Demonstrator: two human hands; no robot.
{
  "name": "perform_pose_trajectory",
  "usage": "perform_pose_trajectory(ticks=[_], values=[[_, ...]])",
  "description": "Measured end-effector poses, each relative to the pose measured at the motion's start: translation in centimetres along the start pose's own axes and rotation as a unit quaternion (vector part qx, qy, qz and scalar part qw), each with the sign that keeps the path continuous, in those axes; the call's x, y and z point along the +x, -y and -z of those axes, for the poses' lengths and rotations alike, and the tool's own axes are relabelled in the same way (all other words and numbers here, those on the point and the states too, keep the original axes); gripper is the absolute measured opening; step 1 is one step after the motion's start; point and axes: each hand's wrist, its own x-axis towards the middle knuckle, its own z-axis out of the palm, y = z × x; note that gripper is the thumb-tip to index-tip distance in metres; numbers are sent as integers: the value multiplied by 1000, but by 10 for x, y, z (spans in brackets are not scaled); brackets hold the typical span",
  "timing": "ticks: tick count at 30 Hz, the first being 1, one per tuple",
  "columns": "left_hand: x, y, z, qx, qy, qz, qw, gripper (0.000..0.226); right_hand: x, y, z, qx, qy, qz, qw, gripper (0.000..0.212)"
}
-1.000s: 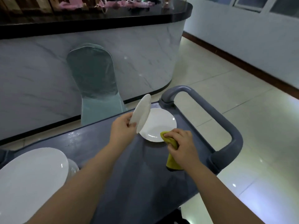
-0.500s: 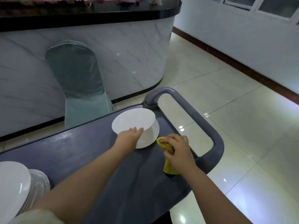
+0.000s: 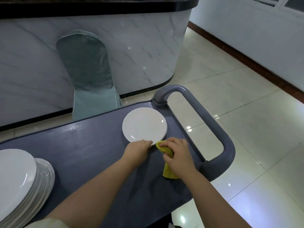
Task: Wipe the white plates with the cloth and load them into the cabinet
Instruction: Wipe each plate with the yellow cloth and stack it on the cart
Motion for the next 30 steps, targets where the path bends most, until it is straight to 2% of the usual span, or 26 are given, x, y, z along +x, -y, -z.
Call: perform_pose_trajectory(ticks=[3,5,9,12,16,19,21,22,24,27,30], values=[[-23,14,26,-101,-102,78,986,23,8,28,-15,10,6,54,998,36],[-51,32,47,-150,-176,123,965,19,14,54,-28,23,11,98,995,37],[-123,82,82,-202,-267,243,910,10,22,111,-60,25,45,178,983,37],[-191,120,100,-226,-341,344,845,6,23,152,-87,42,70,220,972,38],[-296,164,105,-218,-398,475,754,17,17,196,-128,77,105,265,956,38],[-358,182,90,-268,-407,553,676,13,11,220,-159,91,139,270,948,36],[-379,190,76,-321,-391,577,641,14,6,231,-174,88,152,280,944,36],[-384,192,70,-339,-379,585,632,15,4,235,-180,86,157,286,941,36],[-385,195,61,-353,-351,591,634,17,1,240,-190,76,163,294,939,36],[-376,196,58,-318,-309,595,671,38,-1,243,-197,59,180,286,939,36],[-366,199,71,-207,-237,623,716,46,-1,244,-201,52,184,281,940,34]])
